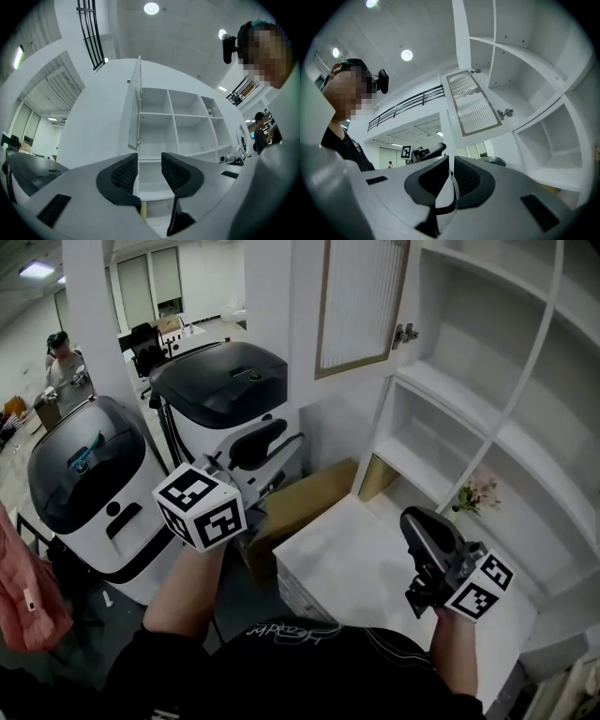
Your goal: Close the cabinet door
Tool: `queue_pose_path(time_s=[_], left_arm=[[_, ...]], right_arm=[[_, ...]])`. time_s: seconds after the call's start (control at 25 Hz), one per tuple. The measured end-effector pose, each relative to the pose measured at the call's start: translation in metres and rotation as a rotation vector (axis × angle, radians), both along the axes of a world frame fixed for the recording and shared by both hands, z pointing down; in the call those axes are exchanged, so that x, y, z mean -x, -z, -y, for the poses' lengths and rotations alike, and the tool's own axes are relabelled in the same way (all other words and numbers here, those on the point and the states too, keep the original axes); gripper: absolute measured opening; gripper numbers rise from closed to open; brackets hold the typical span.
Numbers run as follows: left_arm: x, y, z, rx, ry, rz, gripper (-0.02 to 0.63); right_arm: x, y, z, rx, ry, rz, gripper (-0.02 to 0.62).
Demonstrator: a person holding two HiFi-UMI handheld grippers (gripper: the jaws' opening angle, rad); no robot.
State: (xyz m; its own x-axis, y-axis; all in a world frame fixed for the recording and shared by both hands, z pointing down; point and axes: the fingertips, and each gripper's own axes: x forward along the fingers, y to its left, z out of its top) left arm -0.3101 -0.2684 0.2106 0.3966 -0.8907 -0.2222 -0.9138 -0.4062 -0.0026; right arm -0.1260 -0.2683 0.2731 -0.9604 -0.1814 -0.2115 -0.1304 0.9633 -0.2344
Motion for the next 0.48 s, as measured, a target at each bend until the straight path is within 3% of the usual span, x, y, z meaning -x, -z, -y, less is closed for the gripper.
queue_pose_path(time_s=[0.28, 0.48], left_arm=[[0.028, 0.022, 0.034, -0.021, -0.037, 0.02, 0.207], [0.039, 0.027, 0.057, -0.02, -0.109, 0.017, 0.209]], right_arm=[[0.005, 0.003, 0.008, -0.02, -0.051, 0.001, 0.061], [0.011, -0.003, 0.013, -0.014, -0.092, -0.013, 0.061]])
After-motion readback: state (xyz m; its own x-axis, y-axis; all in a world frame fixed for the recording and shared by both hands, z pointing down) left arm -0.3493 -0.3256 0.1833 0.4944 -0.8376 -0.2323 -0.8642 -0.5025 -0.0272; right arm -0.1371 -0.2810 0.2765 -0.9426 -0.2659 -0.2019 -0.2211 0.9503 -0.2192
